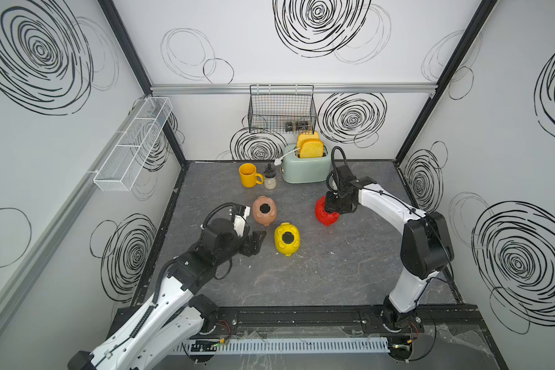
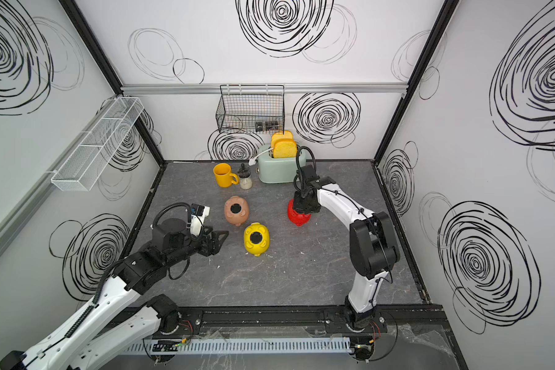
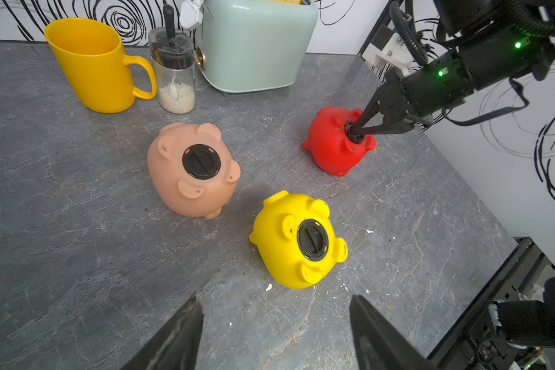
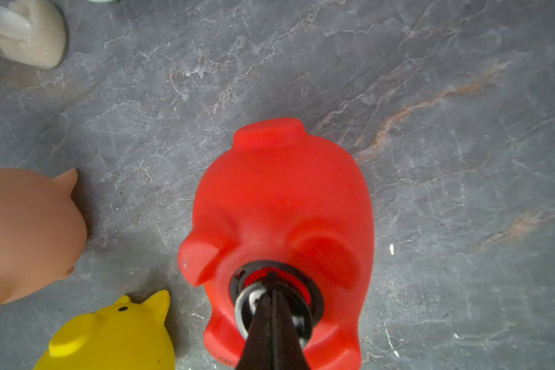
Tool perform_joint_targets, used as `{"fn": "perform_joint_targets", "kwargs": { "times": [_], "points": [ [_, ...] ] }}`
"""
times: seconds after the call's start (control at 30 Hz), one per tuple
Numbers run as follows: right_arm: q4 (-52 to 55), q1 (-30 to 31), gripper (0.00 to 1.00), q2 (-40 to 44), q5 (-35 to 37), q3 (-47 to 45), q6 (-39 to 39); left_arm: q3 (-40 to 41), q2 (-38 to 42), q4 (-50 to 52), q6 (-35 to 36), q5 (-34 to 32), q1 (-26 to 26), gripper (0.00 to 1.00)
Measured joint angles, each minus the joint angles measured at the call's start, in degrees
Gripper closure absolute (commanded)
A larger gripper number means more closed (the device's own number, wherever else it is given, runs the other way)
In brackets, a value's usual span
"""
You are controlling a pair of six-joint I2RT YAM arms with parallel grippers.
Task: Close piggy banks
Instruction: Insert the knob into the piggy bank.
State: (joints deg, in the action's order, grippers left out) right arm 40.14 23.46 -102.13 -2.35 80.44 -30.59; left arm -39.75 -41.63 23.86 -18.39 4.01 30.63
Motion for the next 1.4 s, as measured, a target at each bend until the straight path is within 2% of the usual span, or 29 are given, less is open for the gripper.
{"fn": "perform_joint_targets", "kwargs": {
  "times": [1.17, 1.4],
  "points": [
    [-3.85, -0.22, 1.0, -1.11, 1.22, -1.01, 2.36, 0.0, -0.5, 0.0, 0.0, -0.04, 0.0, 0.24],
    [-4.24, 0.15, 1.0, -0.9, 2.16, -1.33, 4.9, -0.13, -3.41, -0.48, -0.31, 0.66, -0.07, 0.23]
  ]
}}
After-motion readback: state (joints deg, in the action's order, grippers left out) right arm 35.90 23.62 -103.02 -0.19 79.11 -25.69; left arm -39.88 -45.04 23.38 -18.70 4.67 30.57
